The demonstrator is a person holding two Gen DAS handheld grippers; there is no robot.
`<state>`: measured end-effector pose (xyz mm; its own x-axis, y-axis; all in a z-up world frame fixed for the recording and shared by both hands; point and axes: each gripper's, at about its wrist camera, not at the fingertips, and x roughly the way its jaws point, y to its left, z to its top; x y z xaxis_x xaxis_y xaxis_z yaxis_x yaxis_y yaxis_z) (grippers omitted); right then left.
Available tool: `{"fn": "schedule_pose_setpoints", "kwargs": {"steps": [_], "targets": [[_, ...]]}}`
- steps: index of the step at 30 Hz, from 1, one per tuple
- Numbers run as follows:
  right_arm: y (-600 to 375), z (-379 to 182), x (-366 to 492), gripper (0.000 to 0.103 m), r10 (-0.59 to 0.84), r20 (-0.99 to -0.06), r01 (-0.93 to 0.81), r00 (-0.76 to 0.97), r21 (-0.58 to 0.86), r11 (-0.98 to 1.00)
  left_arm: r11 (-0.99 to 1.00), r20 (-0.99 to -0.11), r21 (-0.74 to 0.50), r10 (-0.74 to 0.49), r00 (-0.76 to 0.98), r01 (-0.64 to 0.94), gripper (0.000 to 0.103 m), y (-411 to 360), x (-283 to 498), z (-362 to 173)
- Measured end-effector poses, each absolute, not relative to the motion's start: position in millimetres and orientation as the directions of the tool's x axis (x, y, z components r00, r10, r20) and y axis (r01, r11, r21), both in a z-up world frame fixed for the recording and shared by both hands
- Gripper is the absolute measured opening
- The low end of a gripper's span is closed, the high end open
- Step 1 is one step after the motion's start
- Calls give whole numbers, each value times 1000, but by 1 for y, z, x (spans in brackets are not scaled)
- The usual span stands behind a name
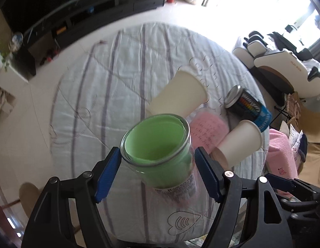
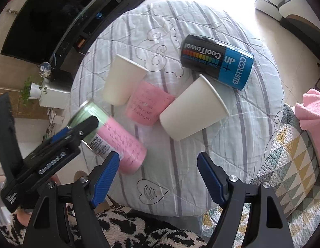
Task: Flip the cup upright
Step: 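Lower the cup rim-up onto the table and open the left gripper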
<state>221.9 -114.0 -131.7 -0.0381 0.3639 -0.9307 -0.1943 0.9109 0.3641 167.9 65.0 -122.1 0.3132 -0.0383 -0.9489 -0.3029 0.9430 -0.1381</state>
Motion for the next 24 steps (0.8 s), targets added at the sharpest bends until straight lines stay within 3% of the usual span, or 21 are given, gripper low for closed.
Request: {"fn": "schedule_pose_setpoints", "kwargs": {"steps": [7, 15, 24], "targets": [[-115, -126, 199, 79, 391, -920, -194, -22, 388, 901, 981, -935, -67, 2, 354, -182, 72, 53, 148, -115], [-129, -140, 178, 79, 386, -921, -148, -47, 389, 909, 984, -935, -120, -68, 349, -130, 70, 32, 140, -123], [-148, -138, 176, 79, 369, -929, -115, -33, 370, 922, 984, -916, -123, -61, 397, -132, 82, 24, 145, -106]]}}
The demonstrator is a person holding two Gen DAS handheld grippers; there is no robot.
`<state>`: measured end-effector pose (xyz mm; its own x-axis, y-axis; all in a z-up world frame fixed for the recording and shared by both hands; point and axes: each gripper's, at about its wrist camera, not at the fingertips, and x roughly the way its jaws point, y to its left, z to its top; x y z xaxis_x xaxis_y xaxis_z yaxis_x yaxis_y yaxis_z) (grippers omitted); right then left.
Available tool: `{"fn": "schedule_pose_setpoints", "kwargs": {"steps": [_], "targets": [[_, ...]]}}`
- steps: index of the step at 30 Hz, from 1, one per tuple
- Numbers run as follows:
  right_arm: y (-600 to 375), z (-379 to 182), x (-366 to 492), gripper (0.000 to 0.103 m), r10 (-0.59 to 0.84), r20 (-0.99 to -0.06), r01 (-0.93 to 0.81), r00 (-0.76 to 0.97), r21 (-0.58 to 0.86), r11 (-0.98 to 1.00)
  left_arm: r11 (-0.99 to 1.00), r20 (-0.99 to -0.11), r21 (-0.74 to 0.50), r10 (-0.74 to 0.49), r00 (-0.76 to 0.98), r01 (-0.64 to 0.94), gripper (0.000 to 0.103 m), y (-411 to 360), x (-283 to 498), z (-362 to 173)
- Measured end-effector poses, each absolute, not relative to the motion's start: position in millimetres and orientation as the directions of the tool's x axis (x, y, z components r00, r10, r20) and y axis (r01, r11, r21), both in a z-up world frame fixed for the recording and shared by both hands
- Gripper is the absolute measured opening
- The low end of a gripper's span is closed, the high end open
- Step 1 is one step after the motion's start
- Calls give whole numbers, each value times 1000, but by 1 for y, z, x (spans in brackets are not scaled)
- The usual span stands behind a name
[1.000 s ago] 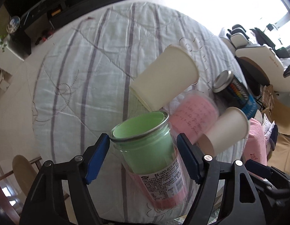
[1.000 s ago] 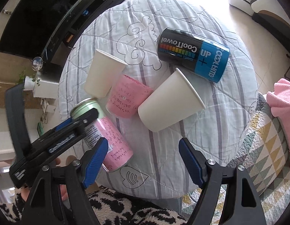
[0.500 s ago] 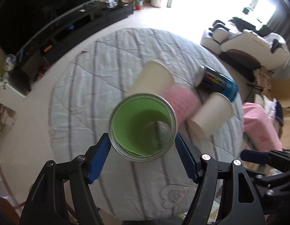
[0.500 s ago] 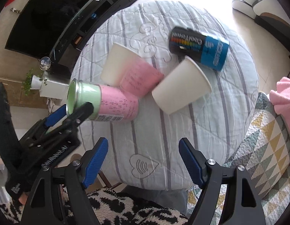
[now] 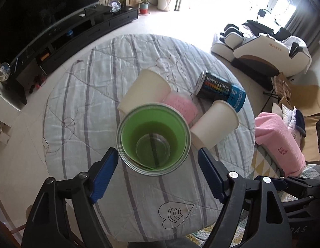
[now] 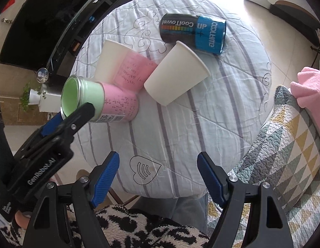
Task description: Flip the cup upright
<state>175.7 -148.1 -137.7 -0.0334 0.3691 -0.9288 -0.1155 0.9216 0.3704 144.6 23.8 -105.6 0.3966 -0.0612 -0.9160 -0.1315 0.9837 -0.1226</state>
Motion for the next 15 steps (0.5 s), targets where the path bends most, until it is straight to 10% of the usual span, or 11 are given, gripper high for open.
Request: {"fn": "schedule_pose_setpoints", "kwargs": {"steps": [15], "targets": [[-155, -114, 173, 79, 365, -931, -115, 20, 361, 926, 987, -890, -121, -59, 451, -109, 91, 22, 138, -76]]}}
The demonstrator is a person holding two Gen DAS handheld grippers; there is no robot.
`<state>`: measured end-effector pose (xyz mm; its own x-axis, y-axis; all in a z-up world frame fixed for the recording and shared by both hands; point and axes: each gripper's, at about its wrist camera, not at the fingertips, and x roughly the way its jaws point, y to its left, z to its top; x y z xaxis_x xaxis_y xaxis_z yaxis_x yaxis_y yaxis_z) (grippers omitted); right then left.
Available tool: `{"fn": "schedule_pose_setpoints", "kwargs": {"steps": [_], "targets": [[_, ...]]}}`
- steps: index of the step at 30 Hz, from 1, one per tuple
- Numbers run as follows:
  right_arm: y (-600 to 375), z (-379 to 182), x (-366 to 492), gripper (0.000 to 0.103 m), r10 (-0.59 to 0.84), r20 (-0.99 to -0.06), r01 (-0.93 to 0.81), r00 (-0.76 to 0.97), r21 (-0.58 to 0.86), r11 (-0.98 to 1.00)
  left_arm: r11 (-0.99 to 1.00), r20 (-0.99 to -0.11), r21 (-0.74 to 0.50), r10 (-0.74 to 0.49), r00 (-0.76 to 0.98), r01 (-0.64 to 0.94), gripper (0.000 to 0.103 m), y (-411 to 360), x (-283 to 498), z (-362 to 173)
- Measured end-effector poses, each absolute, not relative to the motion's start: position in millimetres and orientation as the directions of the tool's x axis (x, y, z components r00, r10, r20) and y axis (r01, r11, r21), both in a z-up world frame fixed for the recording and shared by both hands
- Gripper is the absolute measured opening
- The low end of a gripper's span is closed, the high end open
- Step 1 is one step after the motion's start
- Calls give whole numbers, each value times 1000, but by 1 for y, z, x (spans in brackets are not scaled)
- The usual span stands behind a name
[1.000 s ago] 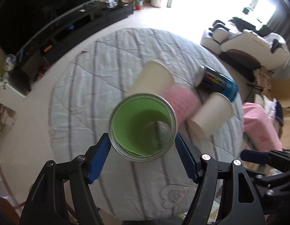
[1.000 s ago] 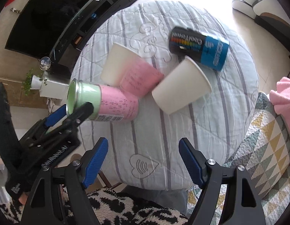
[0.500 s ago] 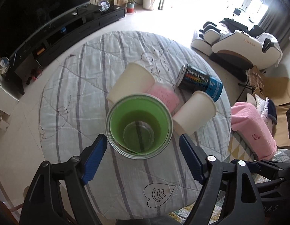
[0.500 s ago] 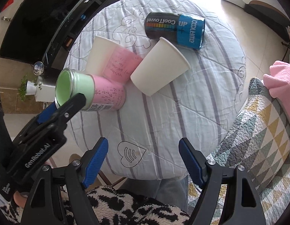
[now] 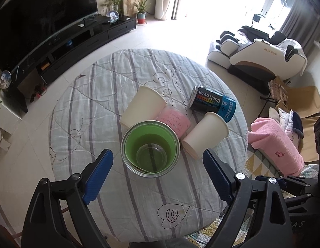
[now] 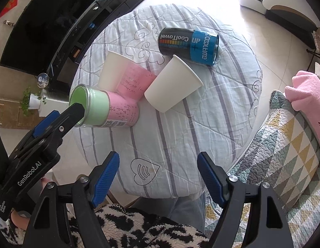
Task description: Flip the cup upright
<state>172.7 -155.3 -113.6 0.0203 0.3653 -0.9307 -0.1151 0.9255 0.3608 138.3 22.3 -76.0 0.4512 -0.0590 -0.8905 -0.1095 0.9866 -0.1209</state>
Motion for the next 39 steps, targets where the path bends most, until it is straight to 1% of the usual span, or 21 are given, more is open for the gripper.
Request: {"fn": "schedule_pose_setpoints", "kwargs": {"steps": [9, 13, 16, 19, 28, 39], "targets": [[-158, -88, 152, 79, 372, -925, -143, 79, 359, 922, 989, -857, -94, -20, 515, -117, 93, 26, 106, -42], [-159, -74, 137, 79, 375, -920, -162, 116, 355, 921, 990, -840, -67, 10, 542, -123, 97, 30, 80, -27], [-160, -64, 126, 79, 378, -915, -180, 144, 351, 919, 991, -829, -37, 40, 557, -127, 97, 32, 61, -17], [-161, -57, 117, 79, 390, -906, -185, 164, 361, 914, 990, -814, -34, 51, 579, -135, 98, 37, 41, -6], [-161, -35, 79, 79, 391, -889, -234, 238, 338, 911, 988, -779, -19, 79, 622, -150, 99, 33, -1, 7], [-163, -22, 52, 79, 398, -867, -271, 300, 322, 907, 990, -726, -23, 78, 684, -138, 100, 24, -20, 21]]}}
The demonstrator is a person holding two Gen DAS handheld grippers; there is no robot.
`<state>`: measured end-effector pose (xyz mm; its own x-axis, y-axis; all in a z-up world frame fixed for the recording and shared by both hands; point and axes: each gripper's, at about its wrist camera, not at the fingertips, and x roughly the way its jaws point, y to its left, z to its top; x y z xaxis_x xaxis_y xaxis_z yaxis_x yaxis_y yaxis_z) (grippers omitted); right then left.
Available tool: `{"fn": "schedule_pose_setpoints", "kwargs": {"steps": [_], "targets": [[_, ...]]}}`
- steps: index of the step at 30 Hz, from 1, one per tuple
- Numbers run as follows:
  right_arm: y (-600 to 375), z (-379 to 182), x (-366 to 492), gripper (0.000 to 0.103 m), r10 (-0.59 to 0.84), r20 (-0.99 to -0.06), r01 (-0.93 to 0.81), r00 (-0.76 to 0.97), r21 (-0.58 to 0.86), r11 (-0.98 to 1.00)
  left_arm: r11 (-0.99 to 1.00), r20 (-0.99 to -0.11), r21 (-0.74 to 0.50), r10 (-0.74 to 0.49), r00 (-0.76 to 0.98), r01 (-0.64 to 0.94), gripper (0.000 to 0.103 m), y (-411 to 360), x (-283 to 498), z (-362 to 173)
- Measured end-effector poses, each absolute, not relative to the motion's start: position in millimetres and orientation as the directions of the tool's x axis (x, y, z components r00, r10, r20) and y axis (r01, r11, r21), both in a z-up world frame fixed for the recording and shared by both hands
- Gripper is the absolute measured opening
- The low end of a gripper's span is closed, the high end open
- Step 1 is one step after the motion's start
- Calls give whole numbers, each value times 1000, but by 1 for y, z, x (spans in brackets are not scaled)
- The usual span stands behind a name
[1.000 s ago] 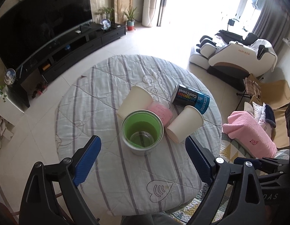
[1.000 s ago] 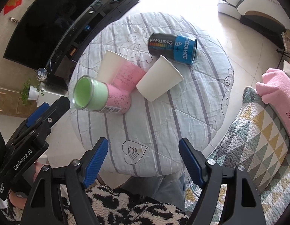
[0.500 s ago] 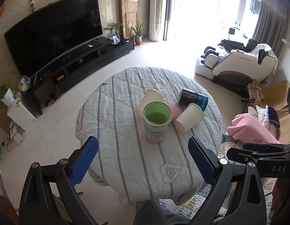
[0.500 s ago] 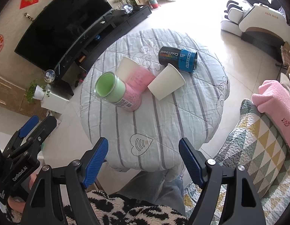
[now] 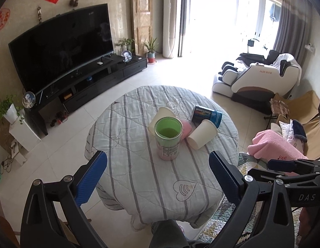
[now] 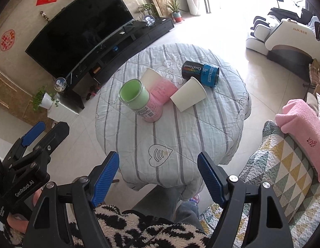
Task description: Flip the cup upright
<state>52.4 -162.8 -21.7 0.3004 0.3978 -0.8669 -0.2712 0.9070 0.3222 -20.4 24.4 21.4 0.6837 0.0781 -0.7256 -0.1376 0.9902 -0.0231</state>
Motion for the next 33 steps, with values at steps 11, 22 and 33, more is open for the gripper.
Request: {"fn": "schedule_pose_setpoints", "kwargs": {"steps": [11, 22, 33], "targets": [[-163, -5, 42, 80, 396, -837, -296, 379, 296, 908, 990, -653, -20, 91, 752, -137, 101, 22, -29, 39], [-162, 19, 29, 80, 390, -785, -313, 482, 261, 913, 993, -533, 0, 99, 841, -117, 103, 16, -40, 69], [-165, 36, 21, 80, 378, -736, -311, 561, 237, 921, 996, -447, 2, 79, 891, -87, 103, 9, -42, 88]]}}
